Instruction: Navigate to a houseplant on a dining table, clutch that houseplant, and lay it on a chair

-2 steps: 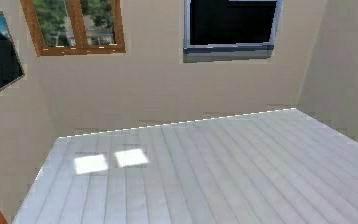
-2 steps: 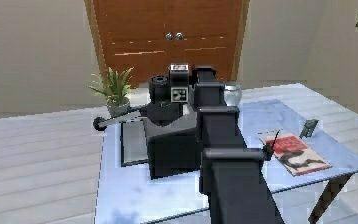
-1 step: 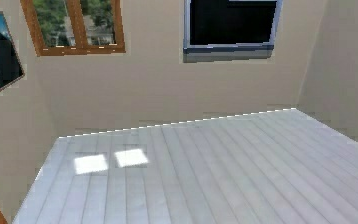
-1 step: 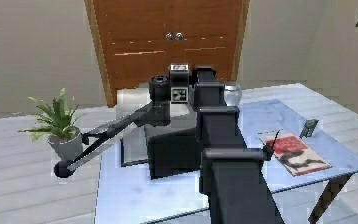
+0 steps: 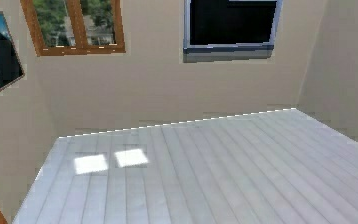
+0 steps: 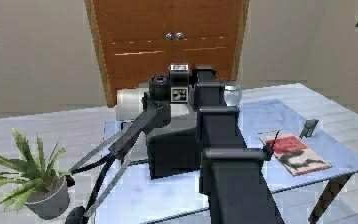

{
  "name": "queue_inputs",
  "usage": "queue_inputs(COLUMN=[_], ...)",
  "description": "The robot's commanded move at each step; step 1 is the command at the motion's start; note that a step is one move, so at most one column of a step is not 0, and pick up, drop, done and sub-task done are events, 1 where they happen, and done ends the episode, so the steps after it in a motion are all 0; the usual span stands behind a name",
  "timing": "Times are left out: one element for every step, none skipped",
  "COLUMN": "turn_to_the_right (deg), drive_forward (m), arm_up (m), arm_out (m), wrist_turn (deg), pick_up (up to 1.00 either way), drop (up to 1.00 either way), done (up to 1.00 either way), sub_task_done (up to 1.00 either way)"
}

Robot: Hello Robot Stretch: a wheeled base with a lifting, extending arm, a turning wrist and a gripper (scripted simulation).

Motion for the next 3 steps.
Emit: queue_inputs(turn_to_the_right=[0.0,-45.0,-21.0], drive_forward=[0.0,0.0,0.0], arm_up=[0.0,0.0,0.0], arm_out=[-0.24,0.0,0.0], wrist_turn=[0.0,0.0,0.0], pick_up=[0.0,0.0,0.0], drop=[0.0,0.0,0.0], done=[0.0,0.0,0.0], sub_task_done=[0.0,0.0,0.0])
